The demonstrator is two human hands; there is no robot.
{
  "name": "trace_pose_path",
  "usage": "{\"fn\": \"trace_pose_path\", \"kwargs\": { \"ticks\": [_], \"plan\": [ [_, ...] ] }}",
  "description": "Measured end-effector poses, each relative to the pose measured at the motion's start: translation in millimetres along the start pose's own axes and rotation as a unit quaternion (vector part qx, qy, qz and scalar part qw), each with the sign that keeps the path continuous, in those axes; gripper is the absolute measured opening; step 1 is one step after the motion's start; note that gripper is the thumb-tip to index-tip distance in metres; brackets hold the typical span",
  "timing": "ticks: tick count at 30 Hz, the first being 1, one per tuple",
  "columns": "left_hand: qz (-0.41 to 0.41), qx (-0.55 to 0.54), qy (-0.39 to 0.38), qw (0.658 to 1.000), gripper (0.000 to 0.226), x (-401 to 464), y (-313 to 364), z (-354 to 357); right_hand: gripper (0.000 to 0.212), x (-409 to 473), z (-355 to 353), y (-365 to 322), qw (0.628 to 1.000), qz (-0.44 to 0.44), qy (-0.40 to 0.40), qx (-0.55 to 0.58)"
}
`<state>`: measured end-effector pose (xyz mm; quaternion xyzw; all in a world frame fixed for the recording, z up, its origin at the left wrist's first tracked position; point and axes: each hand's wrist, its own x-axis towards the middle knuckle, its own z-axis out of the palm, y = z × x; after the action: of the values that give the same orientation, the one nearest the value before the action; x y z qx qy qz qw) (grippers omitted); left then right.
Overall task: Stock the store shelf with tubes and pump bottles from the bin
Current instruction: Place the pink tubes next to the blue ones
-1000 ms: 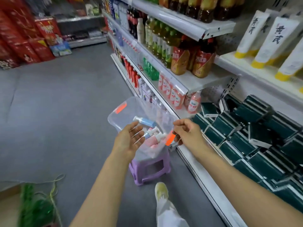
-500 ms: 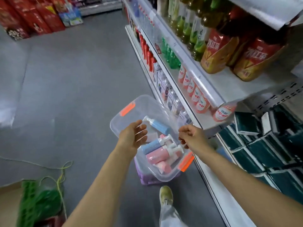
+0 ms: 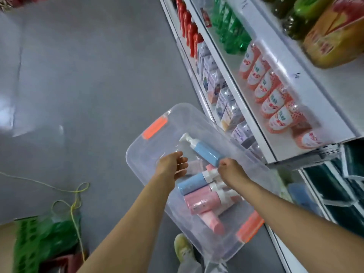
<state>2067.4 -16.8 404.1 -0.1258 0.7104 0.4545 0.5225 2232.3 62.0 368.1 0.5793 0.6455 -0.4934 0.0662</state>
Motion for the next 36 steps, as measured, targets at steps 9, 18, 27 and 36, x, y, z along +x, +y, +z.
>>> {"fn": "trace_pose_path", "kwargs": {
  "ticks": [9,18,27,36],
  "plan": [
    [0.080,0.388,0.001,0.918,0.045,103.6,-38.0,6.9,0.034,59.6,48.1,11.4,0.823,-0.307,-0.069,-0.473],
    [0.162,0.717,-0.022,0.678,0.066,134.5,-60.5,-4.0,0.044,95.3,91.6,0.6,0.758,-0.151,-0.144,-0.619],
    [0.225,0.825,0.011,0.518,0.065,142.0,-67.8,-0.2,0.024,98.6,80.0,-16.5,0.713,-0.304,-0.102,-0.623],
    [0.072,0.626,0.038,0.776,0.055,129.1,-52.7,5.5,0.058,108.5,78.2,-18.2,0.765,-0.232,0.083,-0.595]
  ]
}}
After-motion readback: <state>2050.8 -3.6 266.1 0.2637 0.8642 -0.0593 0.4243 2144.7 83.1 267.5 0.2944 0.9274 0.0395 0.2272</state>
